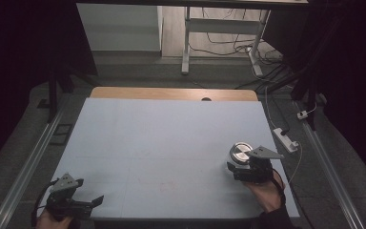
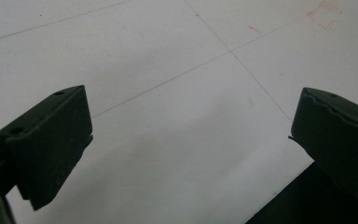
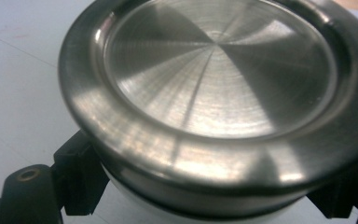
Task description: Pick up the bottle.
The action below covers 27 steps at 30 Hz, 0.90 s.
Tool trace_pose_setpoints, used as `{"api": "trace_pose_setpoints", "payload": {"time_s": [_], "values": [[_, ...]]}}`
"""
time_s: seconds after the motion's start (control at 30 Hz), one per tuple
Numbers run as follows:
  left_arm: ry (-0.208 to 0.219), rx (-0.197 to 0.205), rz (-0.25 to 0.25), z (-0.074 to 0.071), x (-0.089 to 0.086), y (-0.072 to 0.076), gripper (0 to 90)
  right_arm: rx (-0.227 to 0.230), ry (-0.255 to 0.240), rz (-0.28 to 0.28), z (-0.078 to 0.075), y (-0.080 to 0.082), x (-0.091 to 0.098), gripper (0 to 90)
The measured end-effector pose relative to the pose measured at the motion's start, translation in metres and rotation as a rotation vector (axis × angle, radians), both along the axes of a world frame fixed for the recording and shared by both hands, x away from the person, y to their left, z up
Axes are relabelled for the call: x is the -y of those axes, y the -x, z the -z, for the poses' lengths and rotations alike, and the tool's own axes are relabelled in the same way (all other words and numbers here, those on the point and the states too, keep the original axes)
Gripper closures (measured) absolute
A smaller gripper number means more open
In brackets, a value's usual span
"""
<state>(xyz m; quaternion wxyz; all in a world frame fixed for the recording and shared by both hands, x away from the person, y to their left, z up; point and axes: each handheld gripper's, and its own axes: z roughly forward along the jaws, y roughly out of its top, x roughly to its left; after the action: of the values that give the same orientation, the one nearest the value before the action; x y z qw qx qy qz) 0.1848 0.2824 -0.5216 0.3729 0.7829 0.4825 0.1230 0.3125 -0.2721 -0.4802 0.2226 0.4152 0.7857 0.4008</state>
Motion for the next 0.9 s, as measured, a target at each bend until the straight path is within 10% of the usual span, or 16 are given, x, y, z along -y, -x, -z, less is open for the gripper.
{"api": "trace_pose_setpoints", "payload": {"time_s": [0.9], "values": [[0.027,0.023,0.003,-0.001,-0.002,0.001,0.0,0.012,-0.045,-0.134,-0.016,-0.007,-0.048,15.2]]}}
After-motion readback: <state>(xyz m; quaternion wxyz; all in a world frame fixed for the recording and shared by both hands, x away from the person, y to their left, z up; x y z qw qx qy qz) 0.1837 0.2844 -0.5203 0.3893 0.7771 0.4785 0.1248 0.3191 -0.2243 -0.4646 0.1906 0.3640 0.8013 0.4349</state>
